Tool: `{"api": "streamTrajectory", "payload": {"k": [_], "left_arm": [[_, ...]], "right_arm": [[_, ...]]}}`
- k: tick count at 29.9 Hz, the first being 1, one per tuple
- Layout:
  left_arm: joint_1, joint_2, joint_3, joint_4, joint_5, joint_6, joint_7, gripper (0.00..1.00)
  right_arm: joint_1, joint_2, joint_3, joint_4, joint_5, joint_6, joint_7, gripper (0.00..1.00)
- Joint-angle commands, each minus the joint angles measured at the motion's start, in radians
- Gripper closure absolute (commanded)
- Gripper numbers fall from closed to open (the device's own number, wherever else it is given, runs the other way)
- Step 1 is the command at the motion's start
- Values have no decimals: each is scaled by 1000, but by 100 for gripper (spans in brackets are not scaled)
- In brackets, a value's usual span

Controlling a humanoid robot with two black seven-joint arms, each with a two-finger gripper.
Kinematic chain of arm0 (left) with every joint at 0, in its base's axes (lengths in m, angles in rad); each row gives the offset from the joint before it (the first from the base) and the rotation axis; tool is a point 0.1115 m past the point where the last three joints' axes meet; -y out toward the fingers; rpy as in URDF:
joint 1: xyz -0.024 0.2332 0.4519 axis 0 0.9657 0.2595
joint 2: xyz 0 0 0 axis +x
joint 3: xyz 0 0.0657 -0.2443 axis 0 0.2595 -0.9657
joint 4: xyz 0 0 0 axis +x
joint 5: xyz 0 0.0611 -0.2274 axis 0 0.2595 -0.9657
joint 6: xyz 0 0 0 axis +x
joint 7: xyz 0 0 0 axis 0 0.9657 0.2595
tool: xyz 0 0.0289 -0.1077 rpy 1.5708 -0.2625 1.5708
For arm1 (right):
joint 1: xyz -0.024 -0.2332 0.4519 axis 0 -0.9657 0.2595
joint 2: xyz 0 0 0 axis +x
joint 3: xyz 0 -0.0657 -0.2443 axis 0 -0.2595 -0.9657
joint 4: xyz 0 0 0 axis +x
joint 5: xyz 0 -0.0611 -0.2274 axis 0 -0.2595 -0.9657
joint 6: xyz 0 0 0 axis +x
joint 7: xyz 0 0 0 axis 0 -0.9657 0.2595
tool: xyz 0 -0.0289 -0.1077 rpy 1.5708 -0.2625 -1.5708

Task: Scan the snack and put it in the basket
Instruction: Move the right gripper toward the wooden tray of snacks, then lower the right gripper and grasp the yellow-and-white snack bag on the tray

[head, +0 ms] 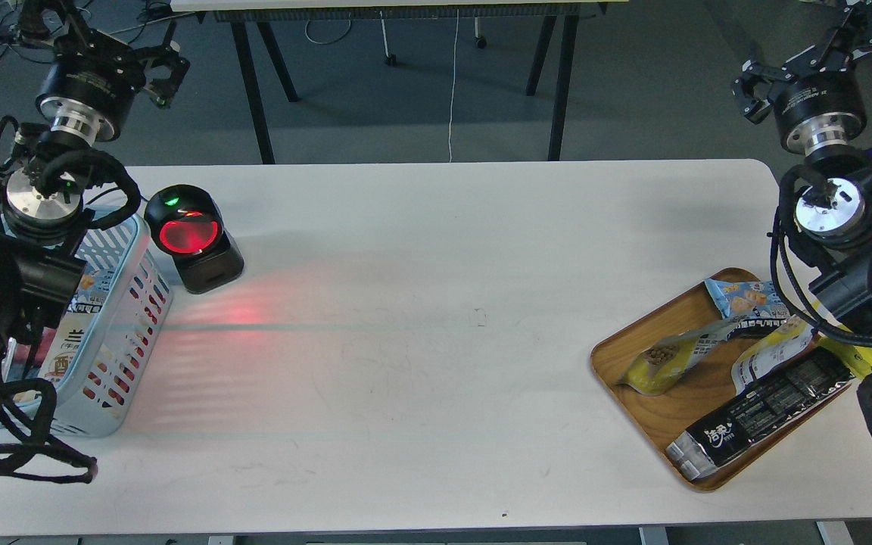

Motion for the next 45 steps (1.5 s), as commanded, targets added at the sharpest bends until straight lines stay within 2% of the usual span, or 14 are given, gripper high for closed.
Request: {"api": "streamTrajectory", "payload": {"k": [1, 3, 8, 11, 17, 23, 26, 34, 37, 41, 45], "left_arm": [[0, 3, -6, 1, -3, 0, -1, 0], [0, 1, -1, 0, -3, 0, -1, 0], [-32, 1, -23, 8, -15, 0, -3, 0], [-65, -5, -26, 2, -39, 19, -1, 0], [-106, -7, -5, -3, -35, 10, 2, 0], [-103, -4, 46, -43, -33, 0, 2, 0], [-91, 4, 89, -66, -33, 0, 0, 0], [-74, 27, 135, -68, -30, 0, -1, 0], [-73, 39, 137, -66, -30, 0, -1, 0], [-69, 52, 137, -66, -30, 0, -3, 0], [-73, 47, 138, -66, -29, 0, -18, 0]], "right_arm": [[-2, -7, -2, 1, 0, 69, 1, 1], [-6, -9, -8, 1, 0, 112, 1, 1], [10, -21, -31, 21, -18, 114, 1, 1], [71, -91, -100, 88, -110, 114, 1, 1], [264, -203, -376, 284, -409, 114, 44, 1], [539, -289, -756, 533, -645, 114, 44, 1], [669, -335, -893, 703, -849, 113, 44, 1], [919, -418, -1172, 1139, -1368, -7, 44, 5], [1000, -433, -1311, 1248, -1553, -103, 44, 6], [1042, -475, -1448, 1384, -1754, -129, 44, 9], [1042, -510, -1529, 1400, -1980, -158, 44, 23]]}}
